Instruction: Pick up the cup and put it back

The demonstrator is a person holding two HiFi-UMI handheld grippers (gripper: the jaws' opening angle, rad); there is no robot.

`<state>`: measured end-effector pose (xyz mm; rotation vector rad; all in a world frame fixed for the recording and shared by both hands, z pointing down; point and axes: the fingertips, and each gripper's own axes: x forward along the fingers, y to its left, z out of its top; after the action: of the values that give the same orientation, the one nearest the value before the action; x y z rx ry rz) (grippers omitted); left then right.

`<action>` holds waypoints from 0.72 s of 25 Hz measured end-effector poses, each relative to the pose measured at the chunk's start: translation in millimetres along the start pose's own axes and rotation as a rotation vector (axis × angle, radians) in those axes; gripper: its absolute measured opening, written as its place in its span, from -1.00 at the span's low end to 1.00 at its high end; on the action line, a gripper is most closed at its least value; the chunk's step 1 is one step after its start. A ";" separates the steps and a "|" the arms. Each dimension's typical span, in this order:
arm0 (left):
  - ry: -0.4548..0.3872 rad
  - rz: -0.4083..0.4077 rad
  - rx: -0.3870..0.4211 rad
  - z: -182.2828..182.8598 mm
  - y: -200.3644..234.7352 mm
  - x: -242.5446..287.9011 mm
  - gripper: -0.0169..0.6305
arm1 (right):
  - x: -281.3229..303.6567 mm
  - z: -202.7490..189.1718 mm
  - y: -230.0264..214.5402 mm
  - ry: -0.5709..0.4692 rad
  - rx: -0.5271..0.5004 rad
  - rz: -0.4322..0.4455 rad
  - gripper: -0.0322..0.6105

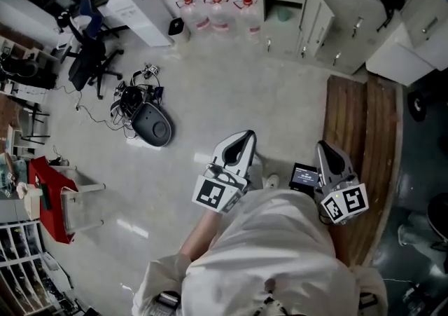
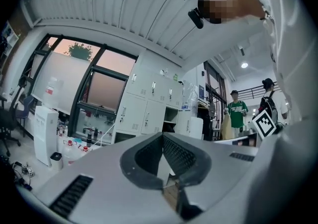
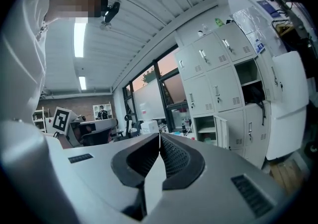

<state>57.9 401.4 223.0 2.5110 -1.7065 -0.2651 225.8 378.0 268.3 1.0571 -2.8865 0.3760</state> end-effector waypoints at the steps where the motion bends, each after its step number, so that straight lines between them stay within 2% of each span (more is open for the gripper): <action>1: -0.006 -0.012 -0.001 -0.3 8.0 9.1 -0.92 | 9.4 2.3 -5.2 0.003 -0.002 -0.012 -0.82; 9: 0.011 -0.084 -0.016 9.2 86.8 86.4 -0.92 | 96.4 31.9 -39.3 0.010 -0.028 -0.092 -0.82; 14: 0.034 -0.132 0.014 13.9 131.7 111.6 -0.92 | 144.8 48.0 -44.7 -0.014 -0.025 -0.136 -0.82; 18: 0.035 -0.136 0.027 18.3 164.1 124.9 -0.92 | 176.2 51.0 -48.7 -0.009 -0.031 -0.144 -0.82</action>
<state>-50.6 225.0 222.3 2.6389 -1.5400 -0.2086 124.2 218.6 251.1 1.2543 -2.7924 0.3178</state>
